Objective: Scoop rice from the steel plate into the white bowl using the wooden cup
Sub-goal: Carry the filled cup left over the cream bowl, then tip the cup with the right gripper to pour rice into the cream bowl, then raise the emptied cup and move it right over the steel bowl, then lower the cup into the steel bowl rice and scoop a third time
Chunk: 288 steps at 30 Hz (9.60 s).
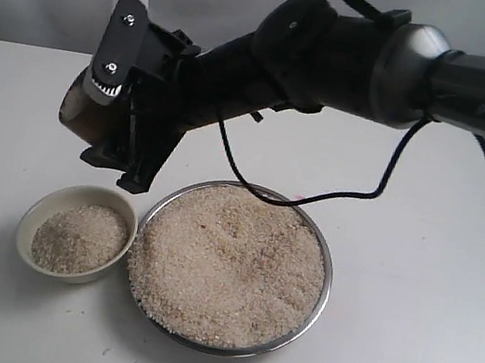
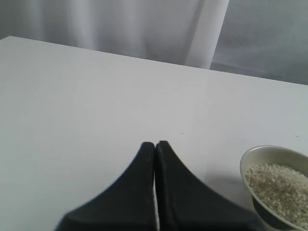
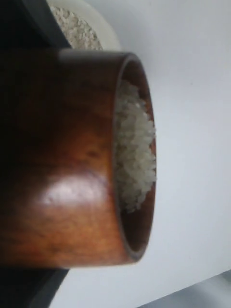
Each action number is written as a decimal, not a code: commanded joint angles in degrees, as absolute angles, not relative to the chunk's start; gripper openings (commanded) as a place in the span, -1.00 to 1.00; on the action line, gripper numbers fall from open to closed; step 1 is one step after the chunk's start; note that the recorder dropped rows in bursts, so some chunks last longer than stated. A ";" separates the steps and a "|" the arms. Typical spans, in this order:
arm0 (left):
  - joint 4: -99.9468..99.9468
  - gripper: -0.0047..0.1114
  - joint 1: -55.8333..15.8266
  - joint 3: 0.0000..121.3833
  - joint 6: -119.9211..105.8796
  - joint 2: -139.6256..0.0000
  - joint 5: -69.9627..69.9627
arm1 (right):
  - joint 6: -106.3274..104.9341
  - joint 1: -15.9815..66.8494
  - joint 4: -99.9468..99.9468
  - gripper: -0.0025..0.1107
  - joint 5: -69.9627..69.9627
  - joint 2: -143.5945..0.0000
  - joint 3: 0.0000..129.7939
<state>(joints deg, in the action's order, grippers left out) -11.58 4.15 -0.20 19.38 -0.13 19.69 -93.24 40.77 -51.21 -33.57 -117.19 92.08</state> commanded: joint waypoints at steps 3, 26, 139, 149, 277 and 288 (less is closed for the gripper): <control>-11.26 -0.92 4.01 0.00 19.45 0.00 19.33 | -91.18 44.30 -37.49 -0.96 -28.02 -119.98 94.58; -11.26 -0.92 4.01 0.00 19.45 0.00 19.33 | -90.58 47.10 -13.71 -0.96 -26.10 -123.27 94.58; -11.26 -0.92 4.01 0.00 19.45 0.00 19.33 | -60.93 51.28 13.46 -0.96 -29.57 -117.77 94.44; -11.26 -0.92 4.01 0.00 19.45 0.00 19.33 | -60.93 42.02 7.98 -0.96 -48.35 -110.49 94.44; -11.26 -0.92 4.01 0.00 19.45 0.00 19.33 | -68.19 40.51 -12.00 -0.96 -44.60 -125.44 88.11; -11.26 -0.92 4.01 0.00 19.45 0.00 19.33 | -76.87 36.42 -26.32 -0.96 -45.77 -125.44 87.27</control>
